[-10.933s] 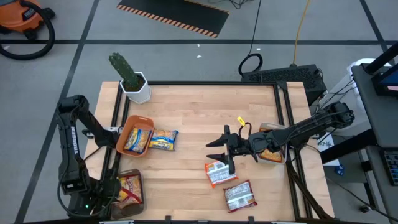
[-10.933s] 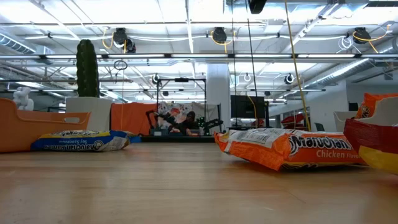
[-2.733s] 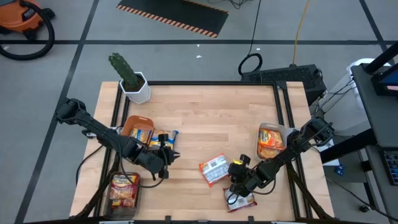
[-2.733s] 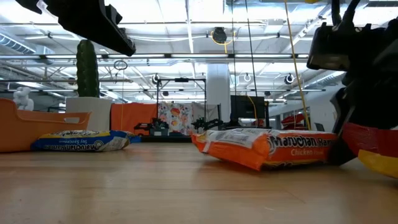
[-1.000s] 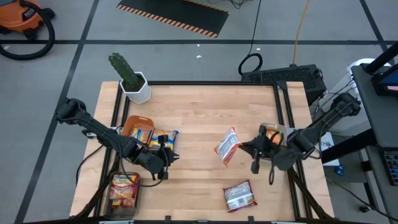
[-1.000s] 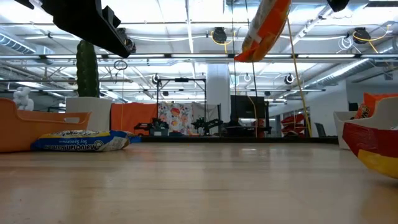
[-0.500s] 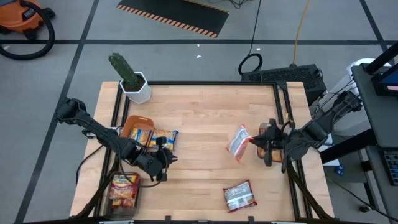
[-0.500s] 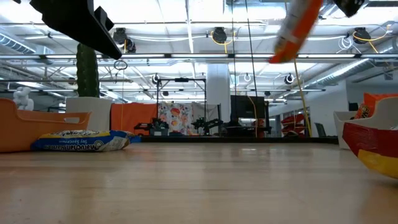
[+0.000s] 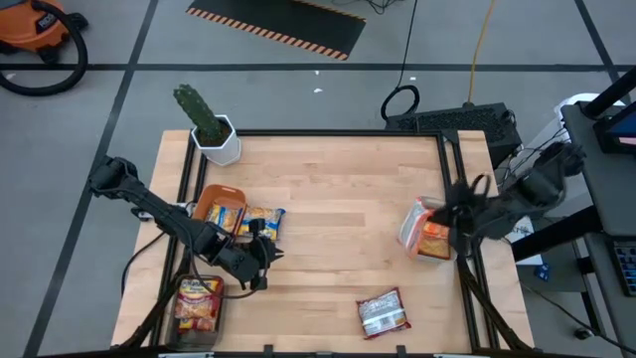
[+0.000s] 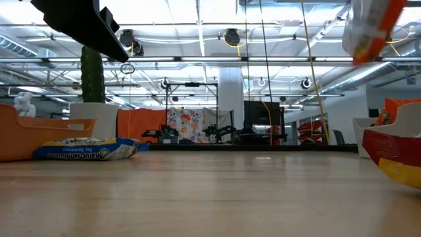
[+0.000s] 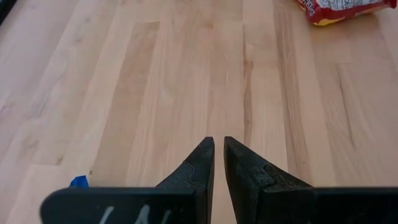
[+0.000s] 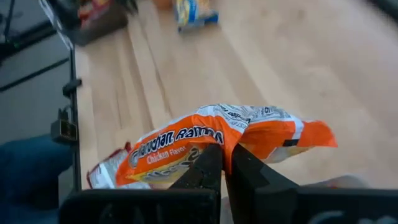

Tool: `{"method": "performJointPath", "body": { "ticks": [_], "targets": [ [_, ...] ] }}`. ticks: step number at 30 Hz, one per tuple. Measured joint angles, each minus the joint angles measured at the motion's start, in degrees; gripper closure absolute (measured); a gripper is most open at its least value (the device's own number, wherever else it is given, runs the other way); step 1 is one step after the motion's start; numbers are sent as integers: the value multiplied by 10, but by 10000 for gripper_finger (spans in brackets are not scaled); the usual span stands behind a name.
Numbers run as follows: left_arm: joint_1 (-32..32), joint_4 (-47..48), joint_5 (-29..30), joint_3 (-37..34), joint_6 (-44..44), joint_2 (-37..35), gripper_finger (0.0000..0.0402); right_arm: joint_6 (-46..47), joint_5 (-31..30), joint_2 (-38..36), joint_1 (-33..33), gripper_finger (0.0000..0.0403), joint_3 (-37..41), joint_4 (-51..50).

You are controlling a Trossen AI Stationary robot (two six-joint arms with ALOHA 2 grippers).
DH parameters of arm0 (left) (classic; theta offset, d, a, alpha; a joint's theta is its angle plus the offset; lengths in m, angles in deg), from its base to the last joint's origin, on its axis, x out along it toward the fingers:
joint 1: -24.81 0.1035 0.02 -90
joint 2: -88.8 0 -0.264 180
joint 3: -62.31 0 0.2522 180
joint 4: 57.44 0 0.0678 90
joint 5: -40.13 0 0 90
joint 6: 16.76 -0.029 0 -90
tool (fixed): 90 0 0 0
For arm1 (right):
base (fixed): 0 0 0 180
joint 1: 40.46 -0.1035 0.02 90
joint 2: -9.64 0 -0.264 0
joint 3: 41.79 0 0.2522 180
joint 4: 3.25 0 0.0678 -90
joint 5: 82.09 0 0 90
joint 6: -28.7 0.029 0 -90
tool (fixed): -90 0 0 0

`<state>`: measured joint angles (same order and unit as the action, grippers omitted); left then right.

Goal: Sort Maruchan noodles
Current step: Put the orange noodle pack into the white bin

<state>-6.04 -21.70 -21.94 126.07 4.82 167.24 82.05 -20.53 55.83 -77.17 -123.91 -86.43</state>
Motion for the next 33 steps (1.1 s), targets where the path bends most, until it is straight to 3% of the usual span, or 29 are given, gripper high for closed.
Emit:
{"method": "performJointPath", "body": {
  "ticks": [8,27,33],
  "targets": [
    [-12,0,0,0,2,0,360,101,-15,0,0,403,-88,-203],
    [-18,-6,0,0,-1,0,360,180,38,23,0,403,25,-206],
    [-23,-19,1,0,-1,0,360,207,88,19,0,403,70,-206]
  ]
}}
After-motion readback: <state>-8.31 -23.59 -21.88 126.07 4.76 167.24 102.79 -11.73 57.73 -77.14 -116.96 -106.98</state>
